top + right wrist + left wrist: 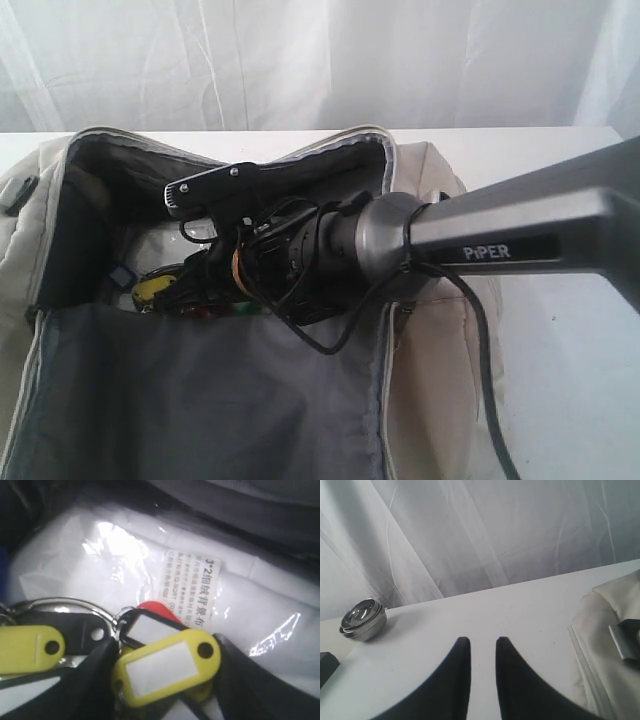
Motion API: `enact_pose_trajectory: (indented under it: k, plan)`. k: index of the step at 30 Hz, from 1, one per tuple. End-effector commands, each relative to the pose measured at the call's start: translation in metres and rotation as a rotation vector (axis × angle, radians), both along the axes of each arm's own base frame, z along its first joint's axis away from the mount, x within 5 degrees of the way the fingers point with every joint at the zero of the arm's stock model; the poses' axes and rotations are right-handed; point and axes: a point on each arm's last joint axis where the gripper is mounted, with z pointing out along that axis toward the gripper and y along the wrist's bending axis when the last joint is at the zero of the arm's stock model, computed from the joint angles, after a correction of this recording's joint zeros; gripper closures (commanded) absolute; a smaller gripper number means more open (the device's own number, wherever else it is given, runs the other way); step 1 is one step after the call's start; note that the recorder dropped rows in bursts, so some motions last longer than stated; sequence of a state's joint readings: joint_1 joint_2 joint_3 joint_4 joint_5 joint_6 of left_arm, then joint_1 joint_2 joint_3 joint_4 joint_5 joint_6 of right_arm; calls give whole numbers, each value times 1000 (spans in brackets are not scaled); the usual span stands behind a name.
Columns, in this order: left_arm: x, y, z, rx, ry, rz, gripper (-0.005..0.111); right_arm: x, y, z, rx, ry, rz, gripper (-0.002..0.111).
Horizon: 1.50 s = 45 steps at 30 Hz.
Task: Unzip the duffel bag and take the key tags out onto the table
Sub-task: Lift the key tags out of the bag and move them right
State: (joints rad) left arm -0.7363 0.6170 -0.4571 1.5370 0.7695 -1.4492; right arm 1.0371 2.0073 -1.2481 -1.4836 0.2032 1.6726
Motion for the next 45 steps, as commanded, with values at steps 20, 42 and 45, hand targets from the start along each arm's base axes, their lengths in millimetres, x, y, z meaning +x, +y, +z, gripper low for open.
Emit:
enact_pose_trajectory:
  k: [20, 42, 45]
  plan:
    - [-1, 1, -1, -10, -11, 1, 82, -12, -145, 209, -127, -395, -325, 108]
    - [-1, -1, -2, -25, -1, -22, 82, -2, -277, 172, -380, -327, -583, 108]
    - [-1, -2, -2, -23, 0, -32, 82, 2, -280, 137, -415, -230, -579, 108]
